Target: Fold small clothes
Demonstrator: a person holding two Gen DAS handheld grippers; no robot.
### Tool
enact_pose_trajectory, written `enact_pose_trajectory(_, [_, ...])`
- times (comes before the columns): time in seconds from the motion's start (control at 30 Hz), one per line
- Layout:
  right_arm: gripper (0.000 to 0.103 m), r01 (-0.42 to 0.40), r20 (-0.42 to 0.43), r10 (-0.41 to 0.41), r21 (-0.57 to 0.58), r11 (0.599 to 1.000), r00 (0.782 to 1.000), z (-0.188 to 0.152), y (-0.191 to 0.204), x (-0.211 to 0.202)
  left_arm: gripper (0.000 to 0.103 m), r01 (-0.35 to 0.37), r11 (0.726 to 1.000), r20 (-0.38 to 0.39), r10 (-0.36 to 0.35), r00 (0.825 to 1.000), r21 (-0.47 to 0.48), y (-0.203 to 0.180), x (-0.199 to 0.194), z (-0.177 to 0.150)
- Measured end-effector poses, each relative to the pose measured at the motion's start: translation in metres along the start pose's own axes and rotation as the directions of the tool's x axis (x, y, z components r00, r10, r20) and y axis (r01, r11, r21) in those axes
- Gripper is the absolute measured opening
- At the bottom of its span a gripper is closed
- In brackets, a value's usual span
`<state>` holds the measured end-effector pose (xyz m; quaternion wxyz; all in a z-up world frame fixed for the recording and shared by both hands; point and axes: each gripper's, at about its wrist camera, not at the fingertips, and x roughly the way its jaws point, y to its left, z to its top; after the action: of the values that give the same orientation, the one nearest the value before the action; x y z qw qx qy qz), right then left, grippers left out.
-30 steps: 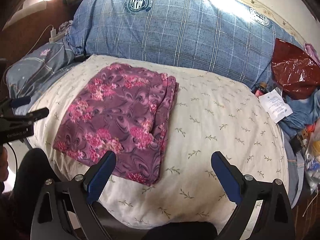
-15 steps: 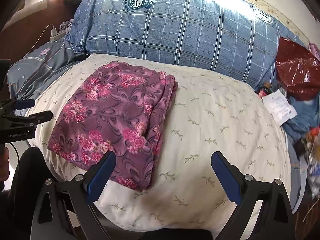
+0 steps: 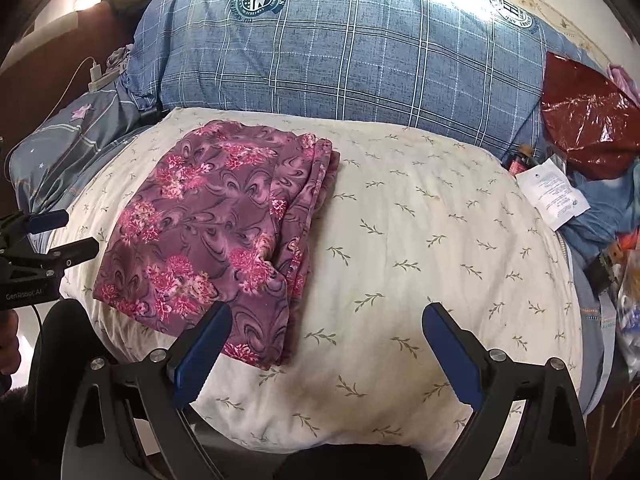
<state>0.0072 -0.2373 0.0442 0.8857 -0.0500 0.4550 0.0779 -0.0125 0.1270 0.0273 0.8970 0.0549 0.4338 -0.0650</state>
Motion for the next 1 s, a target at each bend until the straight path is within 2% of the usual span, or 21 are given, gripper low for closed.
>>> enact_pose_trajectory(0.2, [0.097,0.000,-0.003,0.000,-0.009,1.000,1.000,0.0003,0.0015,0.0003,0.082,0.027,1.000,-0.010,-0.027,1.000,-0.006,-0.0002,0.0001,-0.0018])
enact_pose_trajectory(0.33, [0.097,0.002,-0.002,-0.002,-0.012,1.000,1.000,0.0008,0.0013,-0.0008,0.082,0.009,1.000,-0.003,-0.009,1.000,-0.002,-0.0007,-0.0007,-0.0031])
enact_pose_trajectory(1.0, [0.097,0.014,-0.009,-0.014,-0.019,1.000,1.000,-0.0007,0.0027,-0.0013,0.082,0.014,1.000,0.001,-0.014,1.000,-0.007,0.0012,-0.0015,-0.0044])
